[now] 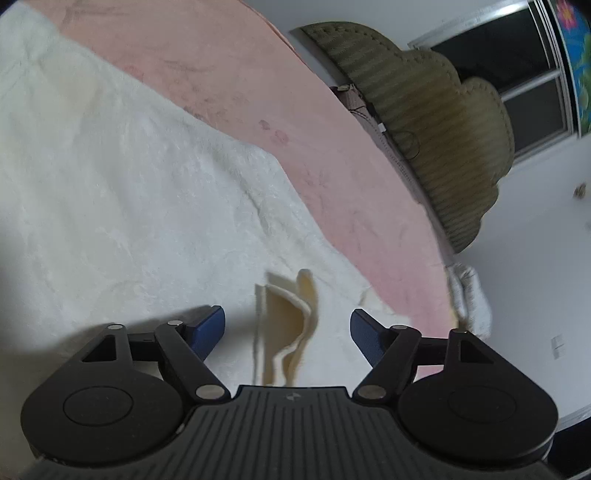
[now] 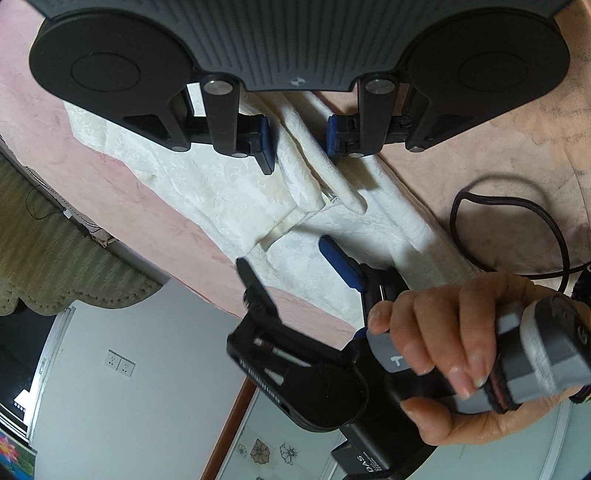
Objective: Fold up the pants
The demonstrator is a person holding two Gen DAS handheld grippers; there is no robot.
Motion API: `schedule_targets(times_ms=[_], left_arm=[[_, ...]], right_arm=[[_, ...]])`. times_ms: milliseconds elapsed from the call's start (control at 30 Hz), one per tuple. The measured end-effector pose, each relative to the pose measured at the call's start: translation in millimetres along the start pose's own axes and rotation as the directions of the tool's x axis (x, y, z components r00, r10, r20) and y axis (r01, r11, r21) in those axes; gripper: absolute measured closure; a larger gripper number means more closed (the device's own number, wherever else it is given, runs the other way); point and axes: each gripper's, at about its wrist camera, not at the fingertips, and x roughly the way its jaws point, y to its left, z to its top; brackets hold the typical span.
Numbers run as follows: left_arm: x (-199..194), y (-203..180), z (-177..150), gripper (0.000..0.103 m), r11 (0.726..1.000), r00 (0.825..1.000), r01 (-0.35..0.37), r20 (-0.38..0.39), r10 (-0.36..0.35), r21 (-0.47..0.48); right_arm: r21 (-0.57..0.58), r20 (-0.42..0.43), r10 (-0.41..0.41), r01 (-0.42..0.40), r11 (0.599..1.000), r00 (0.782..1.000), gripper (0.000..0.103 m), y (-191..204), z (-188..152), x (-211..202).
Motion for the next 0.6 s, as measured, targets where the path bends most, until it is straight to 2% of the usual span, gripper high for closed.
schedule_targets(times_ms=[133,167,233,267,333,467,533,600], left_arm=[[11,-3,-2,0.023,1.0,1.0,0.002,0.014,-0.002,-0.01],[14,-7,-3,0.026,1.0,1.0,0.003,0.016,-0.003,0.0],[24,-13,-3,0.064,0.999,0.999,0.023,-0.031,-0.022,0.026],[33,-16,-3,0.09,0.999,0.997,0.02,-0.073,-0.018,0.027],[39,-23,-3,0.1,0.998,0.998,-0.015,-0.063,0.019,0.064],[31,-52,1,0.1,0.972,0.997,-0.068,0.052,0.058,0.227],[26,-67,-1,0.099,0.94,0.985,-0.132,0.144,0.091,0.313],[32,-75,-3,0.092,0.9,0.97,-0.214,0.188,0.151,0.379]], right_arm=[[0.002,0.001,-0.001,0.001,1.0,1.0,0.076,0,2,-4],[0.003,0.002,-0.001,0.001,1.0,1.0,0.076,1,2,-5],[0.005,0.007,-0.001,0.001,1.0,1.0,0.076,1,3,-6],[0.007,0.01,-0.001,0.001,1.0,1.0,0.076,0,3,-6],[0.005,0.018,-0.002,0.001,1.0,1.0,0.079,-1,5,-7],[-0.044,0.062,-0.021,0.024,0.999,0.998,0.082,-5,19,-9],[-0.05,0.09,-0.025,0.029,0.998,0.996,0.083,-7,29,-7],[-0.043,0.065,-0.01,0.012,0.999,0.998,0.081,-8,34,3]])
